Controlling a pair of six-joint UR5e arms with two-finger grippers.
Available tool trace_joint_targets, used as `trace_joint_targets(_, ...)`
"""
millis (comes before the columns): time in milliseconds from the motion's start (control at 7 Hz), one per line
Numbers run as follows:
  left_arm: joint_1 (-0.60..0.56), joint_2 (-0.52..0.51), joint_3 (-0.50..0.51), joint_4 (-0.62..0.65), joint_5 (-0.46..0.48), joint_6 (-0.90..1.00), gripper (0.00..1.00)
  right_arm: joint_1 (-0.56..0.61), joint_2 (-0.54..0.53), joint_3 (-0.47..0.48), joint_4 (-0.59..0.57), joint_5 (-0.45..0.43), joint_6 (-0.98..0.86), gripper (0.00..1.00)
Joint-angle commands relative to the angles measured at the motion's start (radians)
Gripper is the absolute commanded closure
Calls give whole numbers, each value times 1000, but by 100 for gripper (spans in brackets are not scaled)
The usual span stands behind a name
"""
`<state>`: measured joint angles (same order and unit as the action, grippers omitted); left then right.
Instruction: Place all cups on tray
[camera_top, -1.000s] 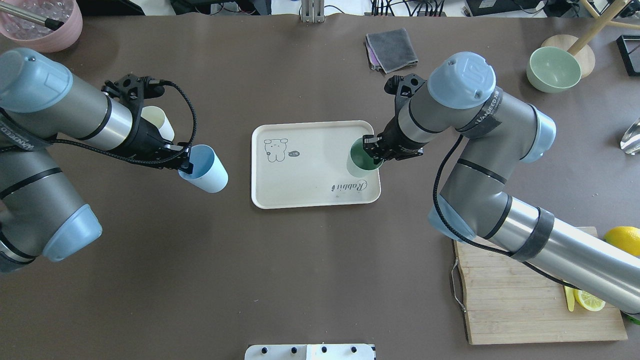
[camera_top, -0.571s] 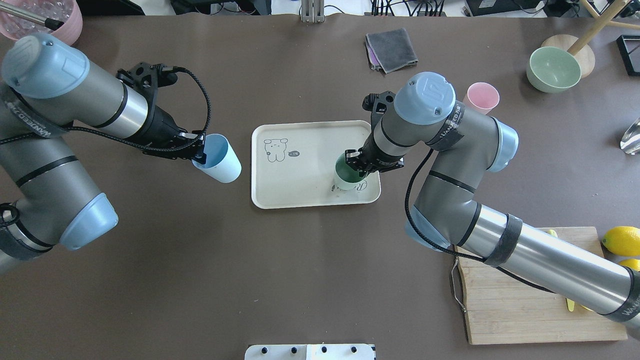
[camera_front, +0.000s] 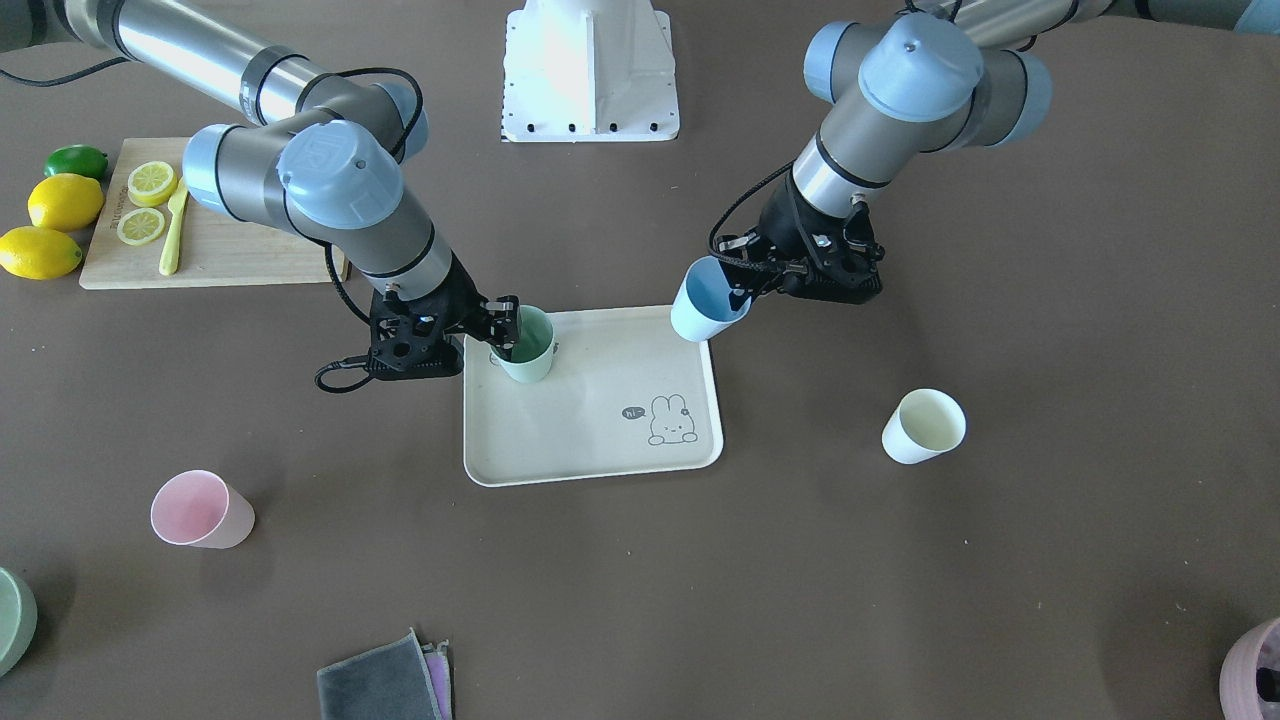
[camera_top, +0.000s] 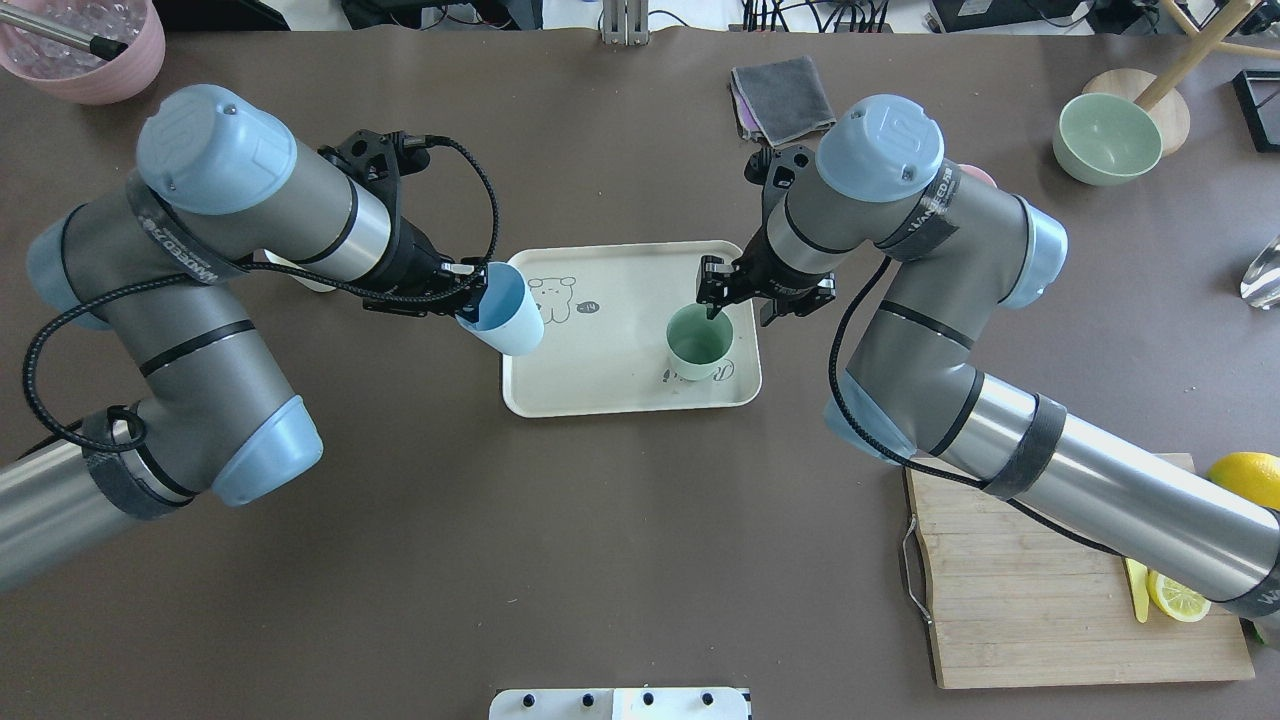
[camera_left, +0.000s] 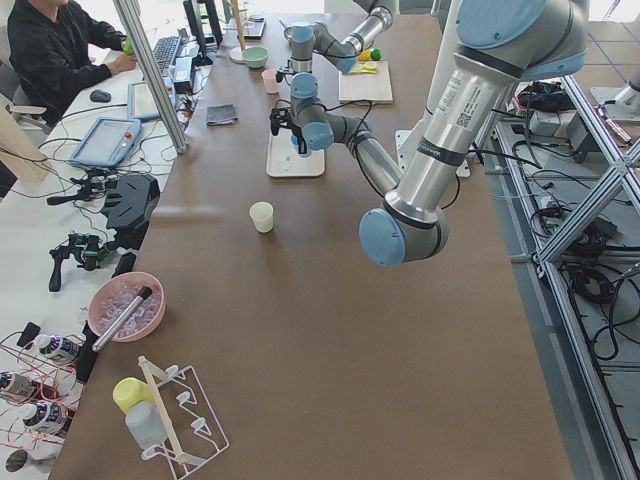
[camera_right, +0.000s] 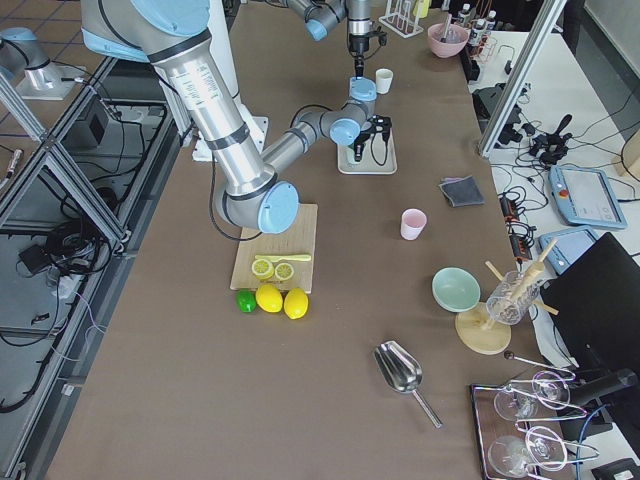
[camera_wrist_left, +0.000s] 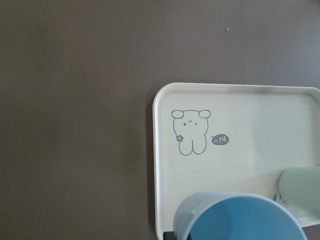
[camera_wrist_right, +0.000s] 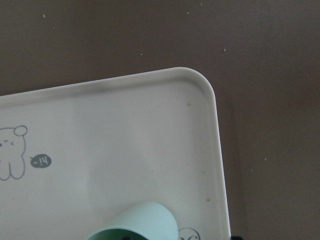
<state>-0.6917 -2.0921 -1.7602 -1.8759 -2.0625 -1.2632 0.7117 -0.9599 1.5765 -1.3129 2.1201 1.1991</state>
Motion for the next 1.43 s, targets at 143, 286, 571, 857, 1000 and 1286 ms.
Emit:
trace_joint_targets(143, 113, -84, 94, -3, 145, -70, 100, 144, -10, 104, -126, 133, -29, 0)
trace_joint_targets(286, 116, -97, 114, -6, 169, -67, 100, 181, -22, 105, -150, 135, -73, 0)
trace_joint_targets(571, 115, -91, 131, -3, 183, -59, 100, 273, -57, 99, -250, 139, -267, 0)
trace_joint_targets(857, 124, -88, 139, -2, 220, -59, 100, 374, -121, 57, -266, 139, -468, 0)
trace_joint_targets(1000, 126, -88, 139, -2, 219, -59, 56, 408, -120, 13, -266, 139, -508, 0)
trace_joint_targets(1286, 126, -86, 127, -2, 219, -58, 3, 468, -129, -48, -264, 138, -620, 0)
